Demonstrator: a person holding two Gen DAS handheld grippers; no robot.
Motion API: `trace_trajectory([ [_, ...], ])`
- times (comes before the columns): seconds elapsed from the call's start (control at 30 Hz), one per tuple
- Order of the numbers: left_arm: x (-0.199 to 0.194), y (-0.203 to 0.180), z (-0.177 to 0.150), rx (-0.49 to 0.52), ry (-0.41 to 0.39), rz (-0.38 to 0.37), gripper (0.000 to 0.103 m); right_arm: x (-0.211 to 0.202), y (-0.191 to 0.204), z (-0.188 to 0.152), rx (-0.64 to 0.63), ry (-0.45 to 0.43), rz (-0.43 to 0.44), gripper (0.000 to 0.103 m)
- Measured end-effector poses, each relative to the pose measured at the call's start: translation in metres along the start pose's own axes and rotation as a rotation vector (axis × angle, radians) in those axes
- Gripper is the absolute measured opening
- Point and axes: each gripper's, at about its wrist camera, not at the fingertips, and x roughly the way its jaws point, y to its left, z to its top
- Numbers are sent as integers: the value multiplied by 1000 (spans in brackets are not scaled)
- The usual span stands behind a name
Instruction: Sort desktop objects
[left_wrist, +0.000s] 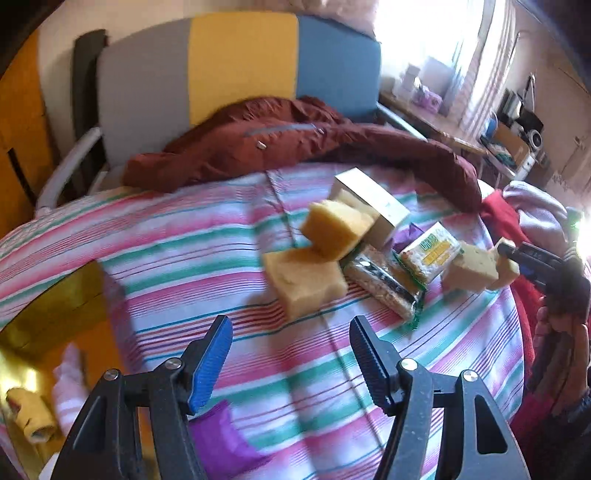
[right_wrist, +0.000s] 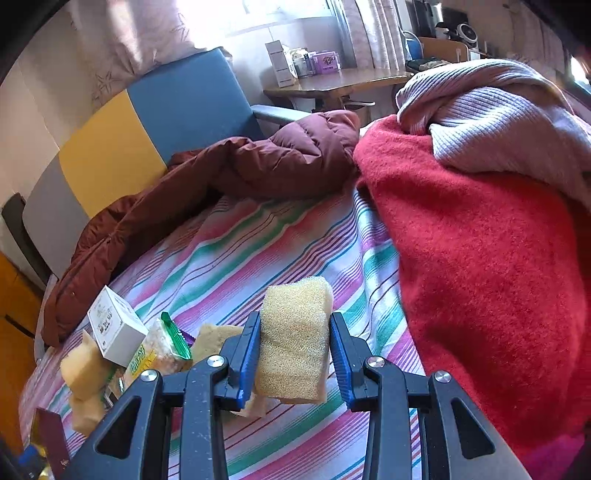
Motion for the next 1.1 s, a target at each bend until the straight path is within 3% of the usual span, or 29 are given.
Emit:
trace_trajectory([
  [0.1,22,-3,8,-34,30,-12,84,-3,0,1,1,-5,8,36],
  [0.27,52,-7,14,-46,69,28,85,-4,1,2,-6,-8,17,36],
  [0.73,91,-14,30,-47,91,95,90,-8,1,4,-9,-35,0,36],
  [0.83,98,-9,30,-71,93,103,84,-11,0,4,-6,-49,-1,36],
  [0.93,101,-2,29,-111,90,62,78,-15,0,6,-6,-68,12,36],
  [1.1,101,-8,22,-55,76,48,65,-17,7,5,-38,-87,10,36],
])
